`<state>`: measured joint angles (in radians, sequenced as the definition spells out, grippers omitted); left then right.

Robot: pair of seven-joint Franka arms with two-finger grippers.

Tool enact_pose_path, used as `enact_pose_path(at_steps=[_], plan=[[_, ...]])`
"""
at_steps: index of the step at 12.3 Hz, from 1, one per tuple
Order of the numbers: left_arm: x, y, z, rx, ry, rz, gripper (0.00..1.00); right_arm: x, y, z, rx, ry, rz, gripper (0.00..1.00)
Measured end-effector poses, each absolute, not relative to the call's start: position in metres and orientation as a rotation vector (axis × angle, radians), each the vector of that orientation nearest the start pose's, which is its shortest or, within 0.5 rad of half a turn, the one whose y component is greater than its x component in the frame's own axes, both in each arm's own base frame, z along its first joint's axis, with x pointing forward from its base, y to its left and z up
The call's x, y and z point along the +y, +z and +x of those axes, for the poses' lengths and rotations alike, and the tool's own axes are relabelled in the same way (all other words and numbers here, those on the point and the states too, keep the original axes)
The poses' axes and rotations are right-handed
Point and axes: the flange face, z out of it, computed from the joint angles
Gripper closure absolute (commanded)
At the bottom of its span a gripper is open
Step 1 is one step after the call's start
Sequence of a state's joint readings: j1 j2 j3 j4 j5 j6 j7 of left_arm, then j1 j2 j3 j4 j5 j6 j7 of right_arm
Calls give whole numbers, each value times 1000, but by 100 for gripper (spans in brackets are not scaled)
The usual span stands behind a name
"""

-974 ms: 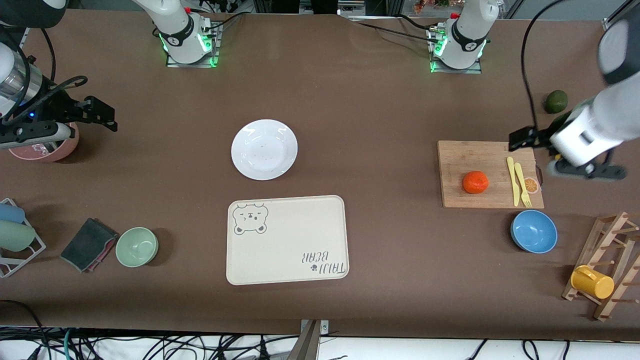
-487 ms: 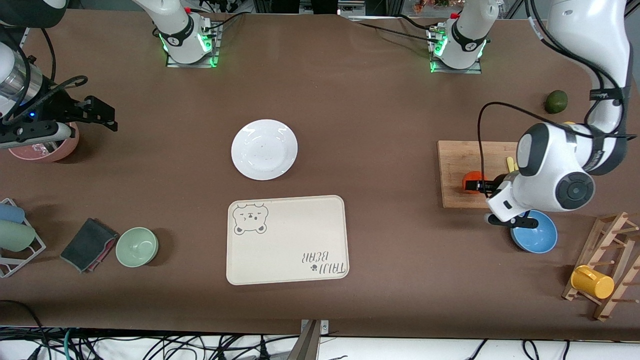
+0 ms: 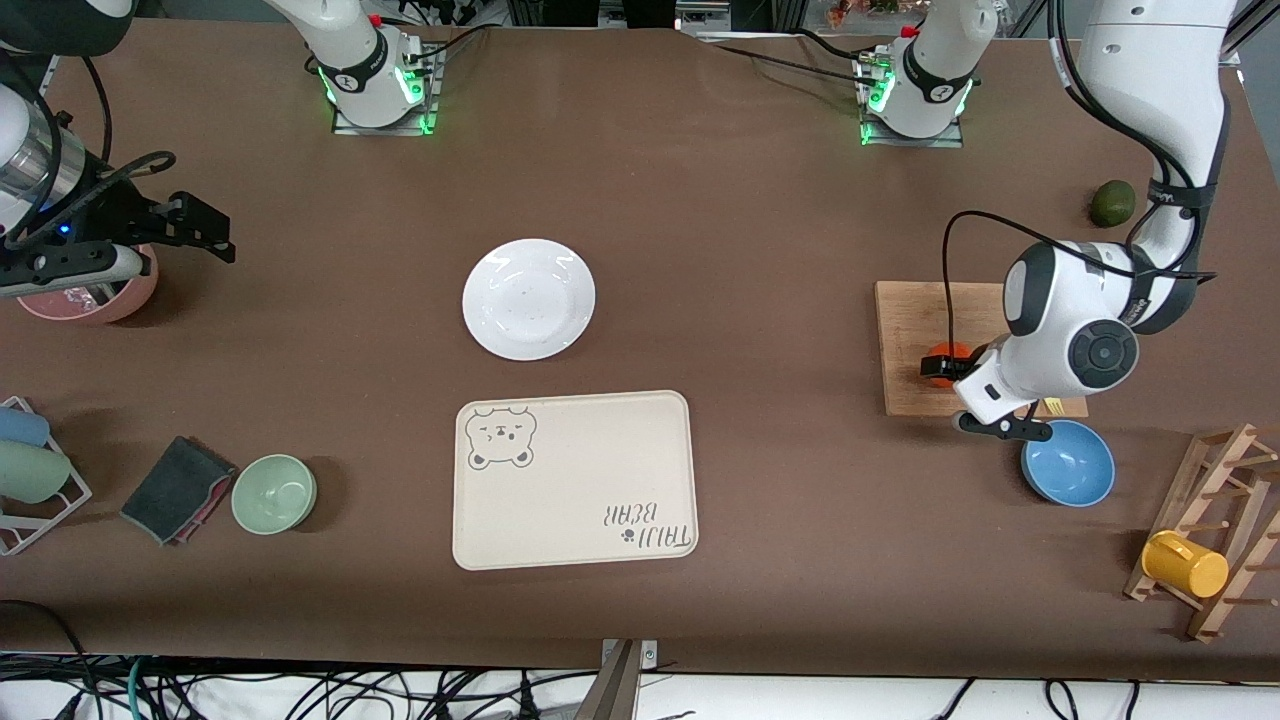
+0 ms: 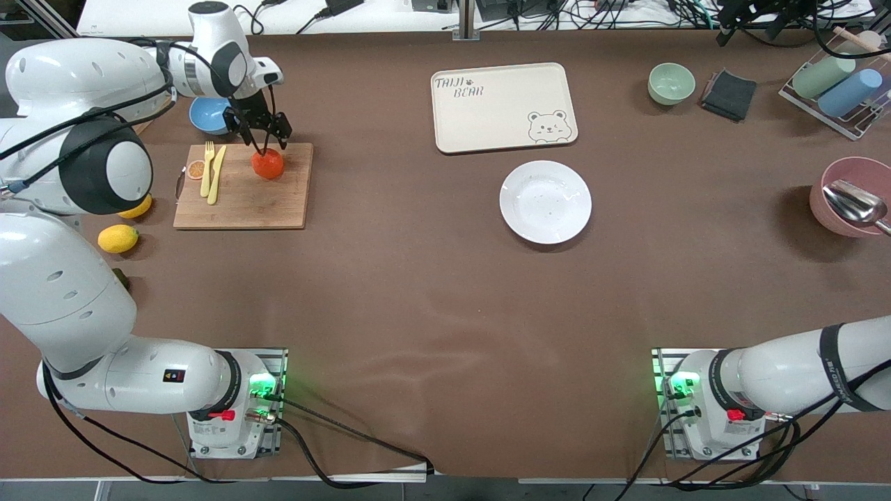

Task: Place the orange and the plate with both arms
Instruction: 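Reach the left gripper down to the orange on the cutting board, then close the left gripper on the orange and lift it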

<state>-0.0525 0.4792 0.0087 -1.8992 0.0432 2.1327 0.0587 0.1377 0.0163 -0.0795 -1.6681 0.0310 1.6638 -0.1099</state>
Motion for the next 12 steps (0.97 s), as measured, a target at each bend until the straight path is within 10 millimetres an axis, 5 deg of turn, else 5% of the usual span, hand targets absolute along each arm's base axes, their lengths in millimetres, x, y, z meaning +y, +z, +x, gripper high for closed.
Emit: enact_pose_path(at_steps=[2, 3, 4, 6, 9, 10, 12], plan=[[-21, 218, 593, 208, 407, -3067, 0, 36, 577, 563, -256, 31, -3101, 0], [-20, 213, 590, 210, 423, -3065, 12, 36, 577, 563, -256, 31, -3101, 0], [-20, 206, 586, 211, 443, -3062, 59, 36, 577, 563, -256, 31, -3101, 0], [-20, 196, 582, 213, 473, -3058, 97, 36, 577, 563, -256, 31, -3101, 0], [-32, 215, 595, 218, 476, -3058, 100, 36, 577, 563, -256, 31, -3101, 0], [-51, 235, 605, 199, 478, -3063, 100, 36, 577, 563, -256, 31, -3101, 0], [-127, 283, 618, 40, 476, -3131, 100, 36, 577, 563, -256, 30, -3101, 0]])
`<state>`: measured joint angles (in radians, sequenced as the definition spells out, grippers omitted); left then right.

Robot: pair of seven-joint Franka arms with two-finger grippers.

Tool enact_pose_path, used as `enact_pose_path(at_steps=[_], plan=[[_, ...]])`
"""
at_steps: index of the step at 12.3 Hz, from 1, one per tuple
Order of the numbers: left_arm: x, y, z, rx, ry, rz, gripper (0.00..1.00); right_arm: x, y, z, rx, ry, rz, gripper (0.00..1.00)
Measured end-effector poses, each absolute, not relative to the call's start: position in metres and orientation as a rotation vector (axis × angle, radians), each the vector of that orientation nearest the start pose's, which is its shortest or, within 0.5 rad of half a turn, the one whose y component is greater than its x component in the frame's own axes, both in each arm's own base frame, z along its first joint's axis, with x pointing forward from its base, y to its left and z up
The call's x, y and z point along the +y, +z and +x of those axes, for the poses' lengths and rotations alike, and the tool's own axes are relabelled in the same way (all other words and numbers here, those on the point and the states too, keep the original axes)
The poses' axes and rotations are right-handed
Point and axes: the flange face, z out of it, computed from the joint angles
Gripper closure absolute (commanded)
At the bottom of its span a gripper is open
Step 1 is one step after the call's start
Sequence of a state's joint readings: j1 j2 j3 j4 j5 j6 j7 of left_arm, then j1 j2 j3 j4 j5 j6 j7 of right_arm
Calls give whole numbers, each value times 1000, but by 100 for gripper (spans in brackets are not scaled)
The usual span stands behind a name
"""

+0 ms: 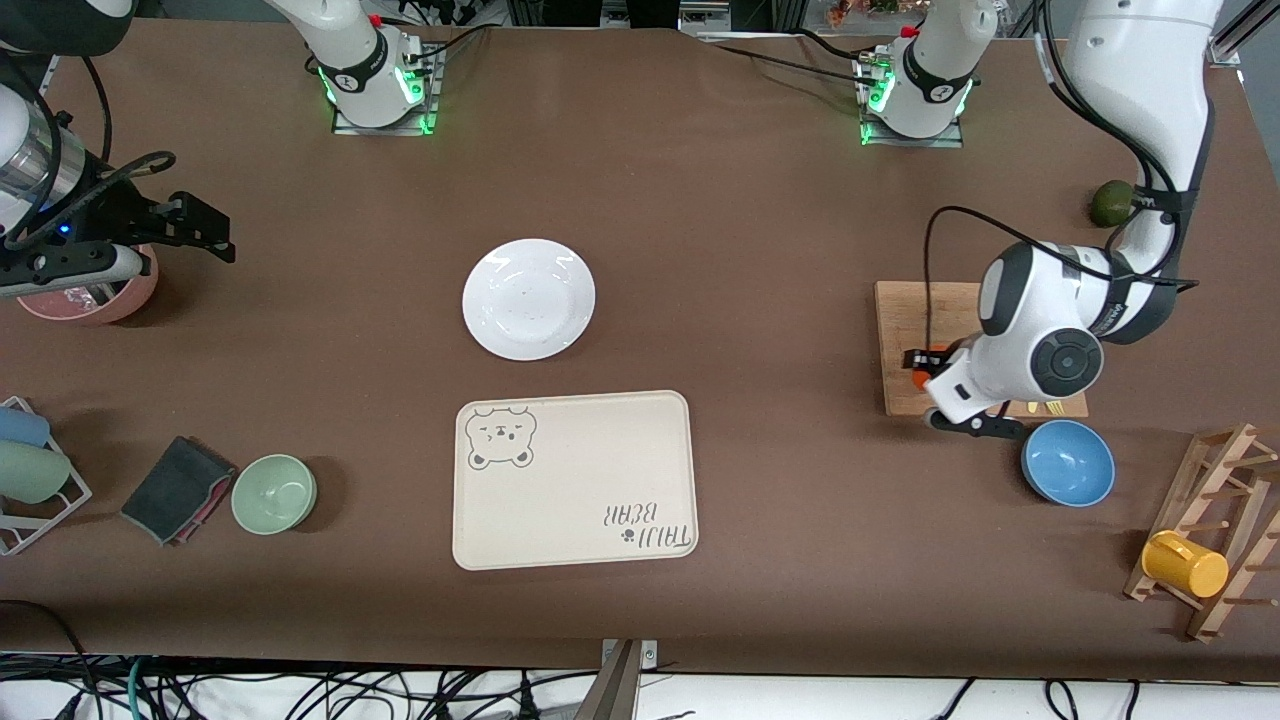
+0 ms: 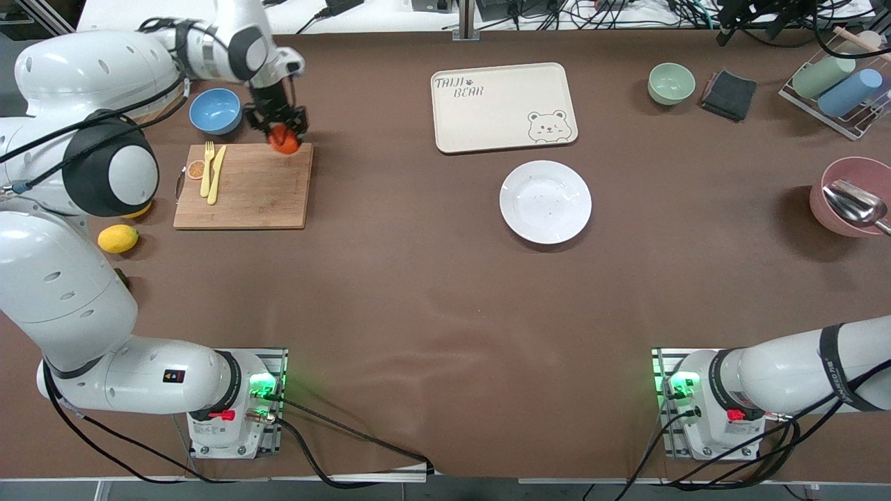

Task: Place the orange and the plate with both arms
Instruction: 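Carry the orange with the left gripper onto the white plate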

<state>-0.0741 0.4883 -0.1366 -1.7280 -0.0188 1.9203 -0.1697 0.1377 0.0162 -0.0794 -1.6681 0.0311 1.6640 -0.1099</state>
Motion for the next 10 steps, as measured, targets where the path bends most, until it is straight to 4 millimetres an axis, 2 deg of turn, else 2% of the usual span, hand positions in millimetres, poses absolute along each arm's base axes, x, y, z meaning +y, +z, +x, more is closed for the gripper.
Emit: enact_pose_path(at_steps=[1, 2, 4, 6, 8, 10], plan=[[-177, 299, 613, -45, 494, -3183, 100, 36, 577, 563, -256, 30, -3101, 0], [-233, 309, 600, -105, 518, -3216, 100, 36, 577, 563, -256, 30, -3101, 0], [-346, 325, 564, -187, 534, -3222, 100, 36, 577, 563, -257, 29, -3101, 0], [-439, 331, 534, -250, 512, -3229, 100, 37, 577, 563, -257, 29, -3100, 0], [-514, 309, 510, -348, 446, -3285, 100, 36, 577, 563, -257, 29, -3100, 0], [-573, 265, 476, -467, 393, -3338, 100, 36, 578, 563, -257, 29, -3100, 0]])
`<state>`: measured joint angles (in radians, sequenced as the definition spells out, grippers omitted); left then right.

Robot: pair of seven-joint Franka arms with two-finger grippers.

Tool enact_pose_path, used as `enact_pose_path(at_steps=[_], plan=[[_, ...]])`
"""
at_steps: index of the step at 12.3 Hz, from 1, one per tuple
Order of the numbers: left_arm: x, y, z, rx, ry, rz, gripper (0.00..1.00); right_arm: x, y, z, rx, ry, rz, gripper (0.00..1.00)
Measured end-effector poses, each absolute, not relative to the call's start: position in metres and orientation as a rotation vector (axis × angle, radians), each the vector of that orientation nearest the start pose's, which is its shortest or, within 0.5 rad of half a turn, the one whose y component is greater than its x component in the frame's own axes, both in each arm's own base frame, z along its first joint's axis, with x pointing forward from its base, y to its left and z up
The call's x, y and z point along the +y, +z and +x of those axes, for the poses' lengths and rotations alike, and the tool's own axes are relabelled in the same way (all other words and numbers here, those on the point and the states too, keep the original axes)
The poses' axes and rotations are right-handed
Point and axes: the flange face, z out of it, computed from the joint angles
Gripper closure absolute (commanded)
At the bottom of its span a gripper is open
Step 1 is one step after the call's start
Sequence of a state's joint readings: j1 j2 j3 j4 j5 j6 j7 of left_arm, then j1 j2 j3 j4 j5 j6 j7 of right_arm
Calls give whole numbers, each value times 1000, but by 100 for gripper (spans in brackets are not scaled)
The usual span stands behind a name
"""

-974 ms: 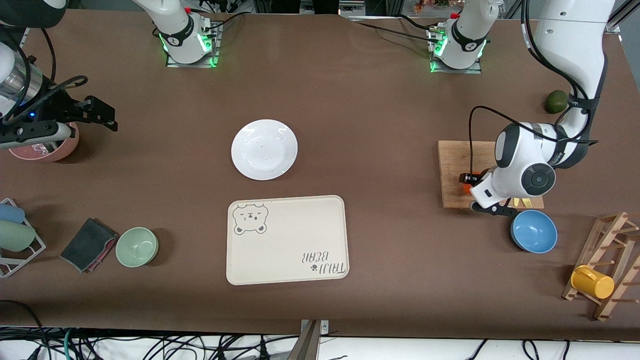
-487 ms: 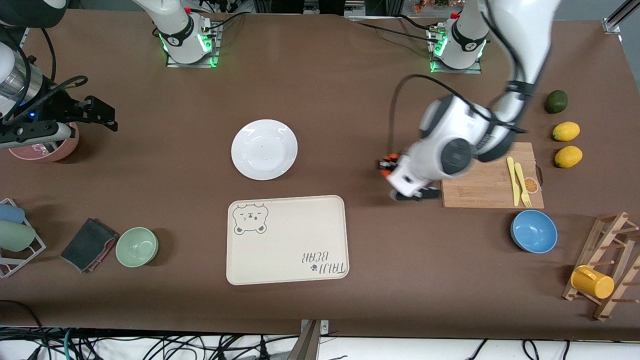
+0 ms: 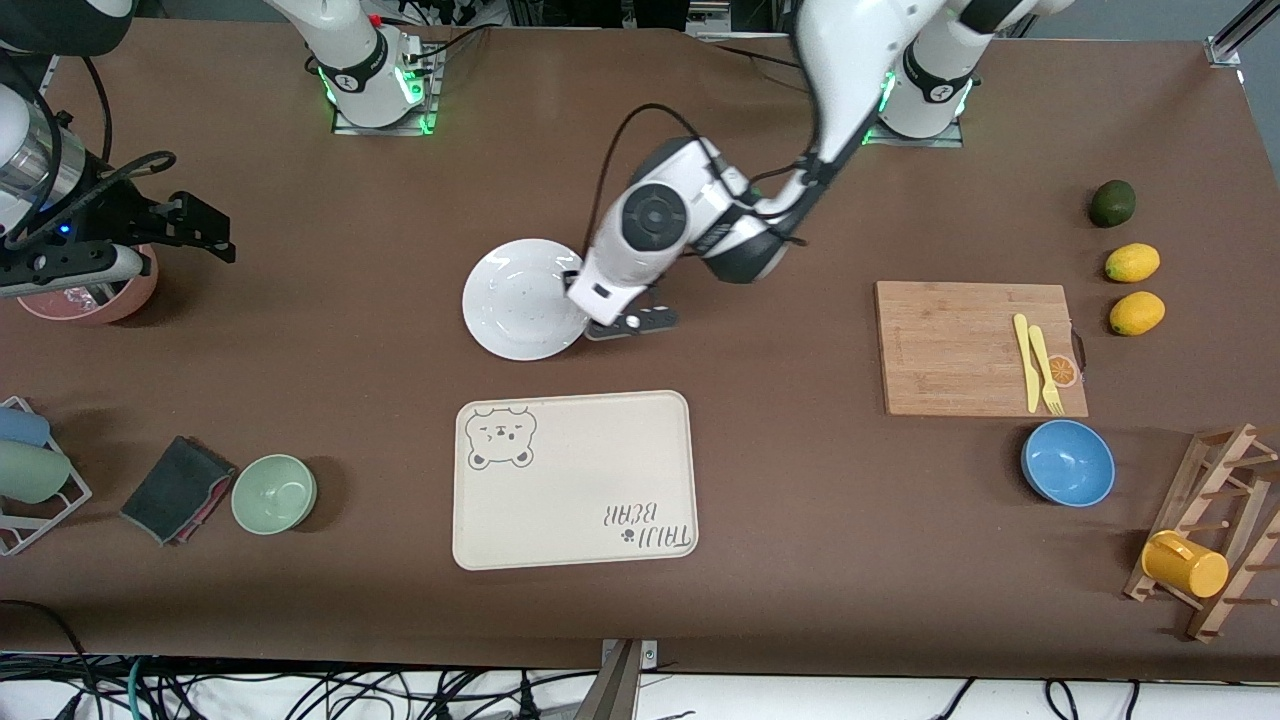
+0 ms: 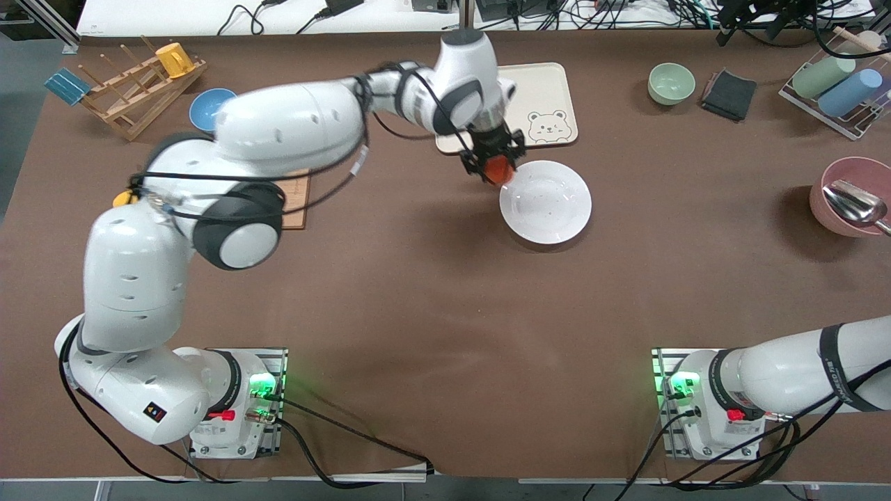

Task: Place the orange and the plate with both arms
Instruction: 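Carry the orange with the left gripper onto the white plate, then release the orange and withdraw the left gripper while the right gripper reaches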

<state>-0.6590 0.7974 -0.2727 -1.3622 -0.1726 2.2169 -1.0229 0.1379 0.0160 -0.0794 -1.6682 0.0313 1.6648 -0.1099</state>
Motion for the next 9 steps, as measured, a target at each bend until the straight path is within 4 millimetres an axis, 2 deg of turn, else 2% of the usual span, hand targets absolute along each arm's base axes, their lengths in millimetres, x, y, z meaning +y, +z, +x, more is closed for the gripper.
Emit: enact_pose_path(at_steps=[2, 3, 4, 6, 9], plan=[[-604, 230, 451, -498, 357, -3380, 96, 36, 578, 563, -256, 29, -3100, 0], [-611, 221, 447, -522, 330, -3404, 62, 36, 578, 563, -256, 29, -3101, 0], [-613, 215, 448, -539, 310, -3420, 1, 36, 578, 563, -256, 29, -3101, 0], [-613, 210, 451, -549, 301, -3426, 0, 36, 578, 563, -256, 29, -3101, 0], [-610, 223, 463, -596, 272, -3427, 0, 35, 578, 563, -253, 29, -3101, 0]])
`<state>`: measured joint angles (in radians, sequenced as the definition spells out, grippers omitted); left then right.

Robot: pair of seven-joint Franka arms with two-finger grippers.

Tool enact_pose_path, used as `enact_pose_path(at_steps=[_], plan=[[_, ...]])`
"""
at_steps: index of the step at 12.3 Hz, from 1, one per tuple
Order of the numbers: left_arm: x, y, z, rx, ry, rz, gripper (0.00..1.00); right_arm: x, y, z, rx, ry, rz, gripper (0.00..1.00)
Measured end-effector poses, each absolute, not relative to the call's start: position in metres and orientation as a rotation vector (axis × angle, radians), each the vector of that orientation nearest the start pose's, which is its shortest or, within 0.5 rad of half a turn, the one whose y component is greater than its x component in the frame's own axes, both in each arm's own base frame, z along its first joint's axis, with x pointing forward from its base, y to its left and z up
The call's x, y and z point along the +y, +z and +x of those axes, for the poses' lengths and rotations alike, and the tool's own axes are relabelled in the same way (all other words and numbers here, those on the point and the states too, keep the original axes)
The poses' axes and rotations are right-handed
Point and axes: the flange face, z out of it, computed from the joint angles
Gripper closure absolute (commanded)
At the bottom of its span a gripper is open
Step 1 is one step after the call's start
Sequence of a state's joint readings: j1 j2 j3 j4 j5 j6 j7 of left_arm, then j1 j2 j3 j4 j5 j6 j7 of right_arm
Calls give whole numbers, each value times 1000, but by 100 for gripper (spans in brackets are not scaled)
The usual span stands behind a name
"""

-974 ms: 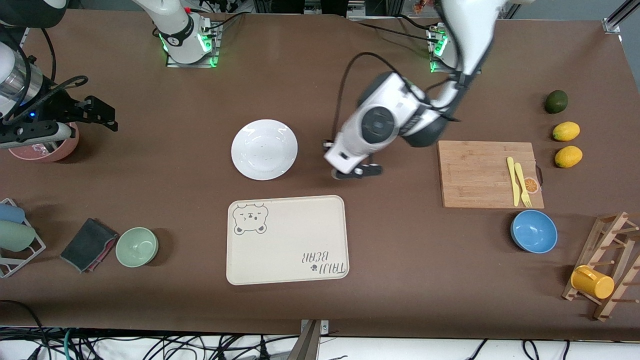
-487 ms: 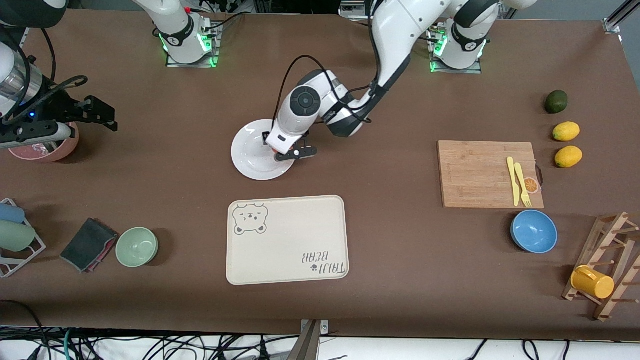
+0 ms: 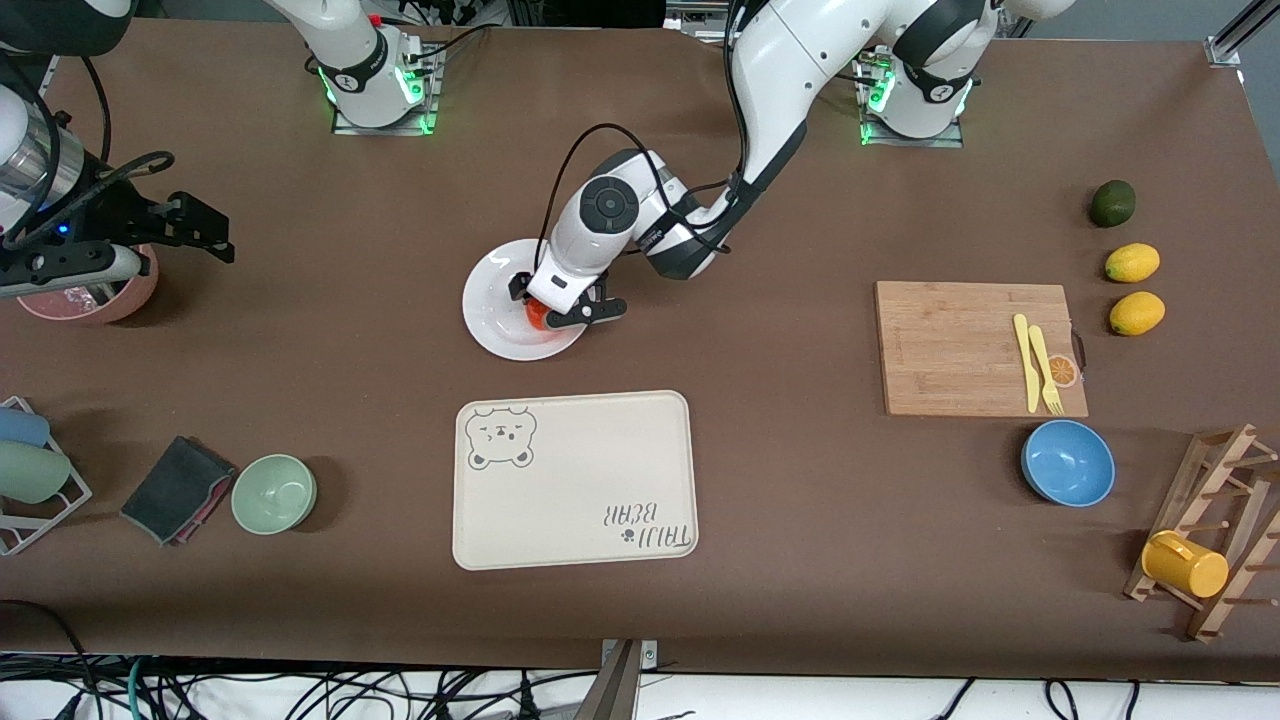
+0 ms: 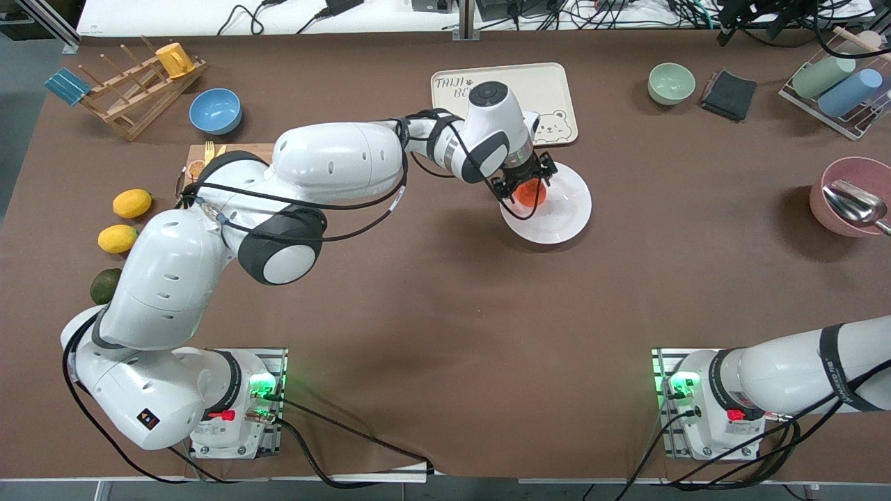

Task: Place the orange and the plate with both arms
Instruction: 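Release the orange and withdraw the left gripper while the right gripper reaches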

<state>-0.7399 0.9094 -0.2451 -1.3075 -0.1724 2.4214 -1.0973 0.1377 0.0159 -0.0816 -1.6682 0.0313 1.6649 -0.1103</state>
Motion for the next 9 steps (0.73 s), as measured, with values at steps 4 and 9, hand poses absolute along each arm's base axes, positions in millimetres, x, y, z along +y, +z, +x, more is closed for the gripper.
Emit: enact_pose_path(at_steps=[4, 9], plan=[[-539, 290, 523, -549, 314, -3239, 0, 35, 576, 564, -253, 29, -3099, 0], [-325, 359, 626, -264, 501, -3132, 0, 48, 532, 566, -209, 65, -2980, 0]])
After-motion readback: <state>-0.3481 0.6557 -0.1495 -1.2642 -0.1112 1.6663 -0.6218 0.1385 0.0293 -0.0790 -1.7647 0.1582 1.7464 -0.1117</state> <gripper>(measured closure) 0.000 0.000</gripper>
